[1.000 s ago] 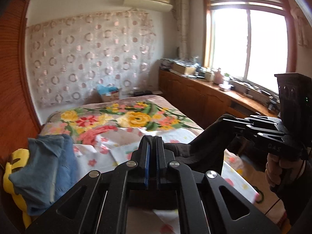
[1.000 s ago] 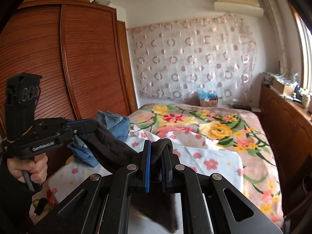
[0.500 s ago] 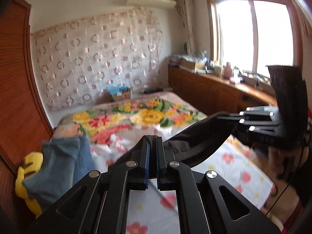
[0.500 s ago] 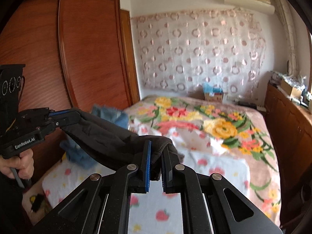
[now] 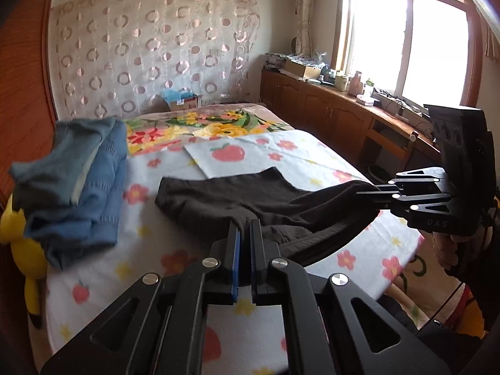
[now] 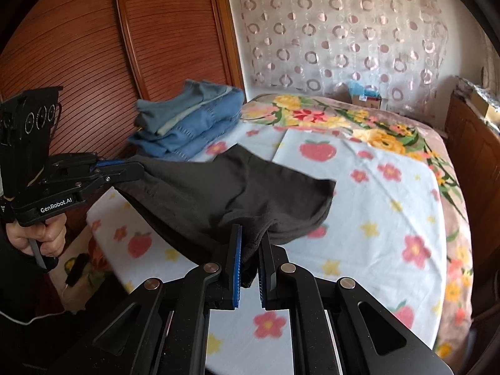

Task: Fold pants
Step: 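Fold the held waistband over onto the shorts' leg end with both tools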

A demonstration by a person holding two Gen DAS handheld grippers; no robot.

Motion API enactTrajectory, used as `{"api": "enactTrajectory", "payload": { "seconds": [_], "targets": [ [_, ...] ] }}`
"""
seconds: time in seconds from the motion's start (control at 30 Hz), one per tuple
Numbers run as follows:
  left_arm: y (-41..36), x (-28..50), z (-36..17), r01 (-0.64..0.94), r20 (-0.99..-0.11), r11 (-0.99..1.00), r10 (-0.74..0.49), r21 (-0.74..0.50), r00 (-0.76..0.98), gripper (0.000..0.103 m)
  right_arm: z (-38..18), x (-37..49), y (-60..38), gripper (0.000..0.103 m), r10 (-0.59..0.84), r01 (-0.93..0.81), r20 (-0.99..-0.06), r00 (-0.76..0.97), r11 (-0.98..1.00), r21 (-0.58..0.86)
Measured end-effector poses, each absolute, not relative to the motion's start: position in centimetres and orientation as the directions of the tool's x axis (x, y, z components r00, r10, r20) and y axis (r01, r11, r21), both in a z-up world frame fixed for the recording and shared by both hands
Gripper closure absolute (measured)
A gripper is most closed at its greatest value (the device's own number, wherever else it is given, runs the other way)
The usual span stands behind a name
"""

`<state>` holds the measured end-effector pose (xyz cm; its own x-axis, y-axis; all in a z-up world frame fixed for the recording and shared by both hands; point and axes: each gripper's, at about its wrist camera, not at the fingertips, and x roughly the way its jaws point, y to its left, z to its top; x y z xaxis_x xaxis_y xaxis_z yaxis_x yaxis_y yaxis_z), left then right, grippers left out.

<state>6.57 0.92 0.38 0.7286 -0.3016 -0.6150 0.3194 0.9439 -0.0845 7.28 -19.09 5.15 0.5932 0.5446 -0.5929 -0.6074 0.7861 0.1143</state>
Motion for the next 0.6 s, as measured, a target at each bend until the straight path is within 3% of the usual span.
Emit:
{"api": "enactTrajectory", "payload": {
  "seconds": [0.6],
  "targets": [
    [0.6,2.6,-1.5,0.312,-0.64,0.945,-0.3,-0.098,0.707,0.097,3.8,5.2,-20.1,0.094,0.553,-0.598,-0.581,0.598,0.79,0.136]
  ]
}}
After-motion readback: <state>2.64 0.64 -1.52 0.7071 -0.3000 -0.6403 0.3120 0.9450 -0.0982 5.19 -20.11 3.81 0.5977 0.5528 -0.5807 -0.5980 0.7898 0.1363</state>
